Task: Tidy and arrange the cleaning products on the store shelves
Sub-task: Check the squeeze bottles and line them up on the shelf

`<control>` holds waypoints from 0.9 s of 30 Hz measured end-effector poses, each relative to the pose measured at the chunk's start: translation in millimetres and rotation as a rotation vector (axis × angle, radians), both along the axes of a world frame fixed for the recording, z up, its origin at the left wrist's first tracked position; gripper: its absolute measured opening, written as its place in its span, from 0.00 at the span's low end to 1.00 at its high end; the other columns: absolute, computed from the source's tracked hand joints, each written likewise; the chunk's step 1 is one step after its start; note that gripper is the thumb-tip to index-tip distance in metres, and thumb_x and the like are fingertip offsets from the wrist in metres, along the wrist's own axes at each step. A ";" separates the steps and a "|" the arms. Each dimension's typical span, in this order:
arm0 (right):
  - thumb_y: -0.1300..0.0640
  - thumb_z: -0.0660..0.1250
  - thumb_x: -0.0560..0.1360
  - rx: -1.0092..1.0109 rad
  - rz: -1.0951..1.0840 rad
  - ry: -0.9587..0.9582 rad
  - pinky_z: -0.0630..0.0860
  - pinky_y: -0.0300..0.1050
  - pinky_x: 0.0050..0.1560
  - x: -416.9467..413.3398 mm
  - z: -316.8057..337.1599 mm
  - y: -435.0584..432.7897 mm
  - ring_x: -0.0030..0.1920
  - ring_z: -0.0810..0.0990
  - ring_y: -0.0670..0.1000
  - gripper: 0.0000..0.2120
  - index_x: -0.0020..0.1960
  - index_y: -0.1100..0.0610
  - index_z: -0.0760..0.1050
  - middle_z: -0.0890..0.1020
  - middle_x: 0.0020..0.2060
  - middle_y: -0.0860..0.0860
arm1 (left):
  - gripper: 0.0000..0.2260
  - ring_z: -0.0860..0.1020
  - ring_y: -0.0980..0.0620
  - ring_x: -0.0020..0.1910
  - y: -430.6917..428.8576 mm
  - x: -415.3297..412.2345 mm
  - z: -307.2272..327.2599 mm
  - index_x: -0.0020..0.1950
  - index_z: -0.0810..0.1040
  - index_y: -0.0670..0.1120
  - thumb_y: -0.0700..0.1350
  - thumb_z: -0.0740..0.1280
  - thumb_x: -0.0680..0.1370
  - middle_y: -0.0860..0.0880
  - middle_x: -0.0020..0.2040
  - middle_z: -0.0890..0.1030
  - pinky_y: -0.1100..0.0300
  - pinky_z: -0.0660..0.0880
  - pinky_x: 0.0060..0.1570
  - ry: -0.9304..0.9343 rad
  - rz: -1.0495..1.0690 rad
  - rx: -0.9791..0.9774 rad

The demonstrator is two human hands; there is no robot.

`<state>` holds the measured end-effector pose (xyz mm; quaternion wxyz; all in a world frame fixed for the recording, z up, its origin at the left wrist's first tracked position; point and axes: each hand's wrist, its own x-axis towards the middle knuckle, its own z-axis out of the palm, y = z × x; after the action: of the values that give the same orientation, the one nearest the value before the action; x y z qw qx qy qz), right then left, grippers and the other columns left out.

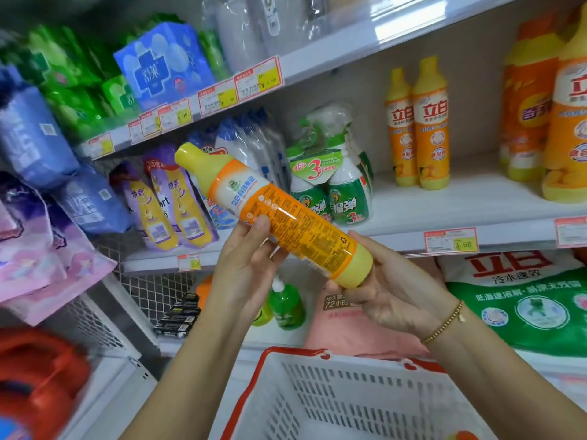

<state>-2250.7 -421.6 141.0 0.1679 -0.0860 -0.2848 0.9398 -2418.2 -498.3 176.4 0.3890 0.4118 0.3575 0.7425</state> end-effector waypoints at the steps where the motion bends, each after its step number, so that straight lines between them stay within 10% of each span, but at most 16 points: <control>1: 0.44 0.60 0.74 0.028 -0.003 -0.011 0.70 0.34 0.16 -1.3 -0.9 -1.1 0.22 0.76 0.52 0.24 0.59 0.62 0.72 0.78 0.36 0.65 | 0.29 0.83 0.53 0.44 -0.5 0.6 1.3 0.49 0.81 0.49 0.55 0.84 0.52 0.51 0.42 0.84 0.57 0.81 0.43 0.016 0.012 0.000; 7: 0.42 0.71 0.66 1.079 -0.642 -0.342 0.81 0.46 0.48 -2.6 -14.2 -4.3 0.47 0.82 0.51 0.24 0.61 0.43 0.74 0.82 0.50 0.49 | 0.14 0.83 0.54 0.42 -1.5 12.9 6.0 0.50 0.78 0.48 0.46 0.72 0.67 0.52 0.41 0.84 0.58 0.80 0.41 0.077 0.229 -0.047; 12: 0.41 0.64 0.71 2.008 -1.231 -0.673 0.76 0.42 0.37 -17.7 -34.2 -1.1 0.47 0.79 0.52 0.29 0.68 0.52 0.68 0.79 0.50 0.50 | 0.22 0.83 0.48 0.52 -2.1 16.7 3.7 0.58 0.75 0.47 0.46 0.73 0.65 0.47 0.50 0.84 0.53 0.81 0.48 0.148 0.317 -0.109; 21: 0.40 0.63 0.67 1.775 -0.907 -0.468 0.70 0.37 0.43 -8.2 -33.3 11.6 0.47 0.76 0.45 0.30 0.69 0.41 0.67 0.78 0.48 0.46 | 0.16 0.82 0.50 0.53 -5.3 6.1 7.6 0.55 0.78 0.46 0.47 0.75 0.70 0.48 0.52 0.84 0.53 0.80 0.51 0.318 0.176 -0.220; 25: 0.60 0.71 0.73 1.173 -0.453 -0.063 0.75 0.33 0.52 1.6 -27.5 6.7 0.55 0.80 0.41 0.26 0.67 0.44 0.69 0.82 0.56 0.42 | 0.17 0.81 0.50 0.51 -8.9 -9.3 14.4 0.53 0.83 0.47 0.46 0.79 0.65 0.47 0.52 0.84 0.57 0.80 0.52 0.305 0.014 -0.193; 27: 0.54 0.72 0.71 0.970 -0.298 0.010 0.76 0.36 0.52 3.8 -26.7 5.8 0.56 0.80 0.45 0.23 0.66 0.50 0.73 0.82 0.58 0.47 | 0.25 0.82 0.49 0.50 -9.0 -12.8 15.1 0.54 0.83 0.47 0.53 0.81 0.60 0.44 0.54 0.83 0.57 0.80 0.48 0.272 -0.036 -0.186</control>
<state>-2246.9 -415.8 114.3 0.3219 -0.0334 -0.6725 0.6656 -2431.0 -507.3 191.4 0.3867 0.4769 0.4668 0.6365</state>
